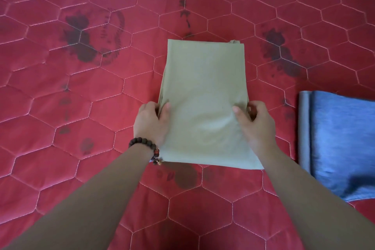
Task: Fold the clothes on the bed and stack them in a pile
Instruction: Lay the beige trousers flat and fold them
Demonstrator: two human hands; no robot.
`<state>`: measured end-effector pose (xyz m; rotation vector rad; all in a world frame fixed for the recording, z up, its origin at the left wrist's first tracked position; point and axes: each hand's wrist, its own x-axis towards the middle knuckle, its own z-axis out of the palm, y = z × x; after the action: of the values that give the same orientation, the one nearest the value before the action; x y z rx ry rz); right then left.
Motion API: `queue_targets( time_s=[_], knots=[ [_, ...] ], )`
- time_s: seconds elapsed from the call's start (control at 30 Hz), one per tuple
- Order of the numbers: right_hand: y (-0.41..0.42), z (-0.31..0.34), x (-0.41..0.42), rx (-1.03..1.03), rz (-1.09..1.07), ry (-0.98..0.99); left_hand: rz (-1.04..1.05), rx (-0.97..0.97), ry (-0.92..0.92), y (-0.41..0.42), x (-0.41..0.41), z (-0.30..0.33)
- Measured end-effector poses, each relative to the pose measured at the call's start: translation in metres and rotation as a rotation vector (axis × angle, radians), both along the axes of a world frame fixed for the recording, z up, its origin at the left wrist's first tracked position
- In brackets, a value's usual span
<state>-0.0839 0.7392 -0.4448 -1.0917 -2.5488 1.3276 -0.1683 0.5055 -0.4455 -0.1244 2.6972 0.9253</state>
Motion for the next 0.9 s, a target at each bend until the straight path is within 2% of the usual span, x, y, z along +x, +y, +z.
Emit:
queue_targets(
  time_s=[0.1, 0.27, 0.4, 0.47, 0.5, 0.57, 0.63, 0.7, 0.77, 0.9],
  knots=[
    [0.008, -0.002, -0.016, -0.044, 0.047, -0.011, -0.073, -0.020, -0.019, 0.005, -0.016, -0.002],
    [0.020, -0.010, -0.024, 0.059, 0.117, -0.070, -0.101, -0.081, 0.049, 0.006, -0.018, -0.004],
    [0.015, -0.008, -0.029, 0.127, -0.012, -0.123, -0.005, -0.134, 0.081, 0.014, -0.014, 0.004],
    [0.007, 0.003, -0.030, 0.310, -0.133, -0.032, -0.009, -0.220, 0.254, 0.015, -0.010, 0.011],
    [-0.003, 0.010, -0.030, 0.439, -0.089, 0.060, -0.093, -0.219, 0.359, 0.018, -0.005, 0.014],
    [-0.028, 0.012, -0.029, 0.592, 0.288, 0.203, -0.420, -0.167, 0.493, 0.027, 0.009, 0.011],
    [-0.051, 0.002, -0.027, 0.598, 0.702, 0.178, -0.726, -0.241, 0.433, 0.037, 0.022, 0.003],
    [-0.051, -0.011, -0.032, 0.641, 0.916, 0.009, -0.837, -0.363, 0.316, 0.040, 0.021, -0.010],
    [-0.024, -0.020, -0.049, 0.780, 0.934, -0.134, -0.817, -0.450, 0.279, 0.038, 0.011, -0.022],
    [0.024, -0.020, -0.095, 0.894, 0.736, -0.299, -0.691, -0.533, 0.294, 0.049, -0.021, -0.032]
  ],
)
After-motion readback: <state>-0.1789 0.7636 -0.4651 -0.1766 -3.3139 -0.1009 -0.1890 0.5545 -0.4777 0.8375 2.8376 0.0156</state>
